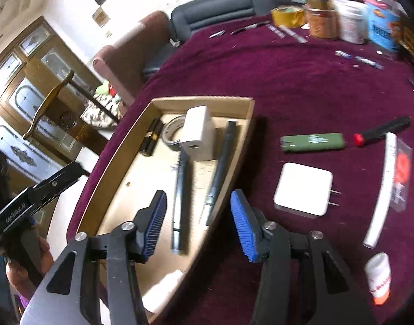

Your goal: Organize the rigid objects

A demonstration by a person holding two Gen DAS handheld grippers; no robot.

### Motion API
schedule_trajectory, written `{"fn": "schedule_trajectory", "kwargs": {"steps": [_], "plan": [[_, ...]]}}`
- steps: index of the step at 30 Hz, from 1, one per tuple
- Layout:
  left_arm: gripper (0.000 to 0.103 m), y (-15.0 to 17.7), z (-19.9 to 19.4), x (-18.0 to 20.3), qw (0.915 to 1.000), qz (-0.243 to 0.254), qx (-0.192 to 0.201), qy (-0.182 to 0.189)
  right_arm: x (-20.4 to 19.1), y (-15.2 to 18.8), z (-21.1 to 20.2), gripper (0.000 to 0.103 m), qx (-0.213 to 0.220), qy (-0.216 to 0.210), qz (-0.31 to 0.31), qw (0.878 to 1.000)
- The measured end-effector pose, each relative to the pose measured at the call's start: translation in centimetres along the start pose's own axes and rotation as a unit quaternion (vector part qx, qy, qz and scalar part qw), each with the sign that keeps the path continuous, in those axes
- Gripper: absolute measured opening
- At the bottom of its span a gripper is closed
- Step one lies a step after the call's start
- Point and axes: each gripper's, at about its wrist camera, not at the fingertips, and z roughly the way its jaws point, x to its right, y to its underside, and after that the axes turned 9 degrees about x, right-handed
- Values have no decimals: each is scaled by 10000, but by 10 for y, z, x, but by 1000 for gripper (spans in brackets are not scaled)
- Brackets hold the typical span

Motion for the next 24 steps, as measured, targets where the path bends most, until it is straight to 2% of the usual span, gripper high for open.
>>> {"fn": "schedule_trajectory", "kwargs": {"steps": [5,7,9,16,18,21,23,24], "plan": [[65,23,-18,2,9993,-271,241,-96,25,7,-20,52,213,16,315,9993],[65,30,-21,6,9994,-140,275,-171,33,10,-27,52,315,82,371,9988],[65,33,-22,9,9992,12,257,-309,46,13,-40,52,469,209,433,9977],[65,41,-23,6,9991,-194,137,-349,78,25,-69,52,775,245,955,9921],[65,41,-26,8,9991,-199,144,-346,74,23,-86,52,1033,304,897,9901],[65,42,-28,12,9992,-180,146,-321,55,17,-120,52,1641,519,540,9836],[65,42,-27,14,9994,-185,106,-282,46,15,-136,56,1928,632,384,9785],[65,43,-27,15,9994,-183,88,-264,41,14,-145,63,2095,669,310,9750]]}}
